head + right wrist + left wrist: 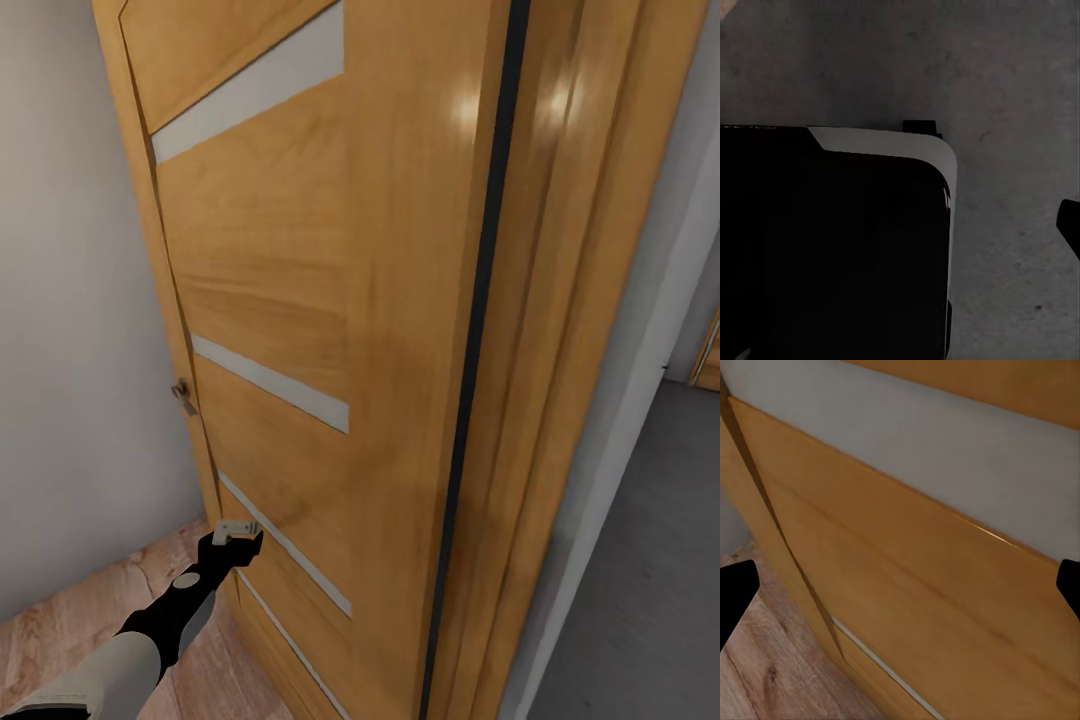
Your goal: Move the two storage containers from the living room to the garage. In the garage, place one container on the floor and stack the other container on top of it (either order is fine).
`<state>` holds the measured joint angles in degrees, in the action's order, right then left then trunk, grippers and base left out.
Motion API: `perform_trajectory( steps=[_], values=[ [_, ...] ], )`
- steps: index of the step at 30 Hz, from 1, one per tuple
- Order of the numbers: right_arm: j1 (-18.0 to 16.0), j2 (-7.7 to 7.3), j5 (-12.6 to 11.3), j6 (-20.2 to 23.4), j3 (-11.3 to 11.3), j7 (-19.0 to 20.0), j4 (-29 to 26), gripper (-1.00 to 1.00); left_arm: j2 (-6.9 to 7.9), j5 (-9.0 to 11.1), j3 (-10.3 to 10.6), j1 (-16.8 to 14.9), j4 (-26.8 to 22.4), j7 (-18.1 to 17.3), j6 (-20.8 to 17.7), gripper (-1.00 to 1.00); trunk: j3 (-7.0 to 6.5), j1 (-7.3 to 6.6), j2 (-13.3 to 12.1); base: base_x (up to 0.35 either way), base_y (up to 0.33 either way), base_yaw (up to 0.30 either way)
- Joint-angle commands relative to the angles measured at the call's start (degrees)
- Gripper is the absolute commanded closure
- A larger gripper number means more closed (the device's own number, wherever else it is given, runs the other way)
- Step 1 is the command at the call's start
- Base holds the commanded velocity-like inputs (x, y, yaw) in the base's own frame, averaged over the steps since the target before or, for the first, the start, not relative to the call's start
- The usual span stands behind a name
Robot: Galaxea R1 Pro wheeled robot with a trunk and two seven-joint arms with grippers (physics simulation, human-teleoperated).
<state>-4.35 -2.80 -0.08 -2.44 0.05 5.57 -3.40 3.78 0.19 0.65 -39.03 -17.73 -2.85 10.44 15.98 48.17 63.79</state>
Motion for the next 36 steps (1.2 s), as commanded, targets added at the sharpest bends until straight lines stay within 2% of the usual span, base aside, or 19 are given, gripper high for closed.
perform_trajectory(
  steps=[1,24,36],
  values=[
    [0.0,-0.02,0.0,-0.2,0.0,0.2,0.1,-1.0,0.0,0.1,0.0,-0.1,0.0,-0.2,0.2,-1.0,0.06,0.02,0.0,0.14,0.0,0.0],
    [0.0,-0.02,0.0,-0.2,0.0,0.1,0.1,-1.0,0.08,0.1,0.0,-0.1,0.0,-0.2,0.2,-1.0,0.06,0.02,0.0,0.022,0.0,-0.003],
    [0.0,-0.02,0.0,-0.2,0.0,0.1,0.1,-1.0,0.08,0.1,0.0,-0.1,0.0,-0.2,0.2,-1.0,0.06,0.02,0.0,0.0,0.0,-0.14]
  ],
)
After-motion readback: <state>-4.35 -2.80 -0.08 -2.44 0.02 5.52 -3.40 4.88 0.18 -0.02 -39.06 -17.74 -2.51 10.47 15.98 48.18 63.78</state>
